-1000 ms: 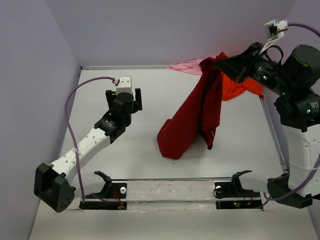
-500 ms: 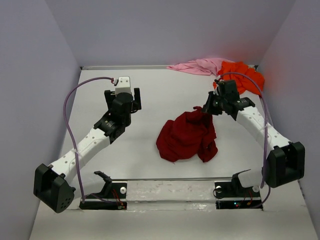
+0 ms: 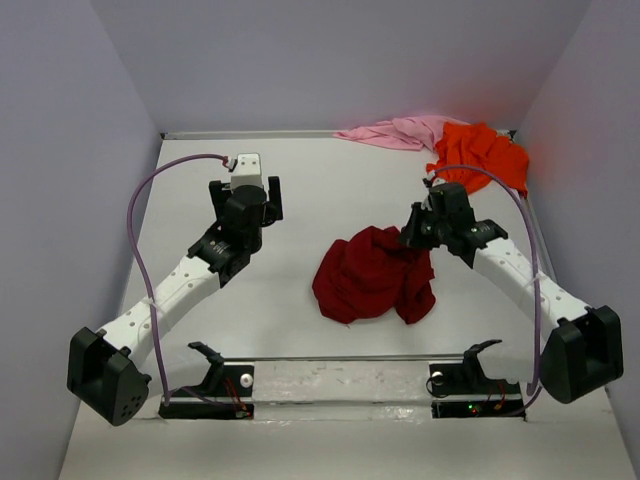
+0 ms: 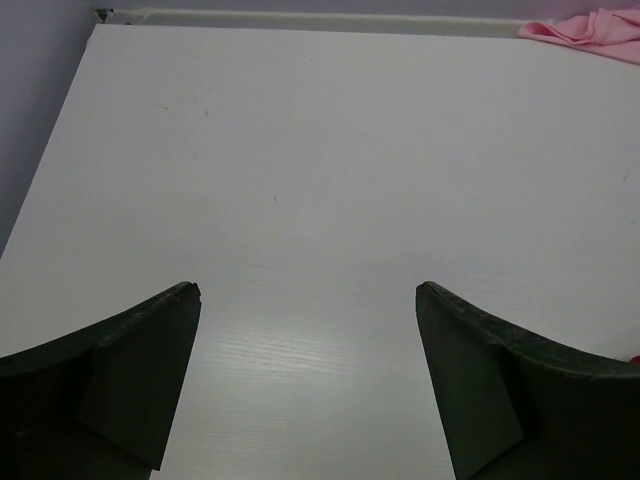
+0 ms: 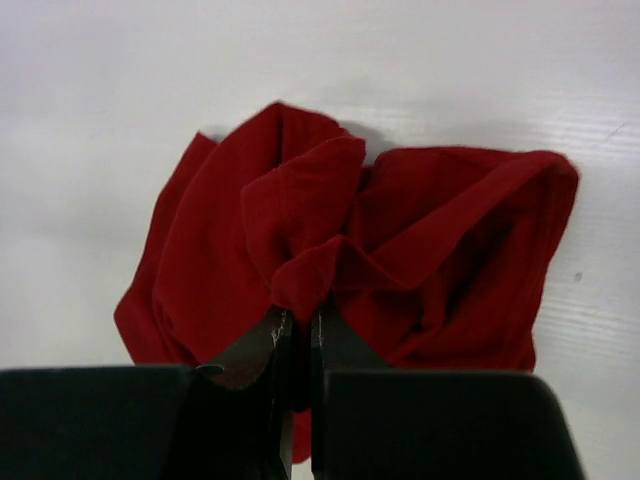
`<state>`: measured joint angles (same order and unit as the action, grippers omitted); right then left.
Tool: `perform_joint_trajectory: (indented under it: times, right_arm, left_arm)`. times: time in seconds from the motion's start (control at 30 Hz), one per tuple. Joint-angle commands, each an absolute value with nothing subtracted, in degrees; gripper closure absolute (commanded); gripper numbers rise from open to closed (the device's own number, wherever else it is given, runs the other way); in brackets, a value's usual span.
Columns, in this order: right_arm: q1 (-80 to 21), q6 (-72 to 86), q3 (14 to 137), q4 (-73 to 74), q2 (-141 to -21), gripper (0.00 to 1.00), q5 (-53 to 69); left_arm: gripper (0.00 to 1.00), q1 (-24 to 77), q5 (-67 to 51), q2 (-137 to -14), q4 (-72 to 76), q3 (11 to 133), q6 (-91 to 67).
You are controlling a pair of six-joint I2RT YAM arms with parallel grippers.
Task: Fold and stack the t-shirts
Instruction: Move the crumpled T-shirt to the center of the board.
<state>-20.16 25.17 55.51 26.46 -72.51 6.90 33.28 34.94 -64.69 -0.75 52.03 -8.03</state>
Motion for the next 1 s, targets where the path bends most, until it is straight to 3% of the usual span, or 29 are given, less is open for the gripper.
perform_joint_trajectory:
  times: [0.0,0.2,0.27,0.3,0.33,0.5,0.97]
  right_arm:
    - [-24.5,28.0,48.0,23.8,-68.0,1.00,8.2]
    - [-25.9,29.4,37.7,21.7,-65.6,1.00,7.0]
    - [-25.9,28.7,37.6,21.8,-65.7,0.81,7.3]
    - [-25.9,28.0,38.0,21.9,-65.7,0.64,7.7]
    - [-25.9,27.8,39.4,22.3,-65.7,0.57,7.6]
    - [-25.9,25.8,45.0,24.2,-67.8,0.41,6.6]
    - [-26.5,23.6,52.1,24.8,-73.6,0.40,4.3]
  left_arm:
    - [0.01,33.2,35.0,-63.3,0.1,53.1,-8.7]
    - [0.01,33.2,34.2,-63.4,0.2,53.3,-8.9]
    - [0.01,33.2,34.2,-63.4,0.2,53.3,-8.9]
    - [0.01,33.2,34.1,-63.4,0.1,53.3,-8.9]
    - [0.01,33.2,34.0,-63.5,0.1,53.2,-9.0]
    - [0.01,33.2,34.0,-63.6,0.1,53.3,-8.9]
    - [0.01,33.2,34.1,-63.5,0.1,53.1,-8.7]
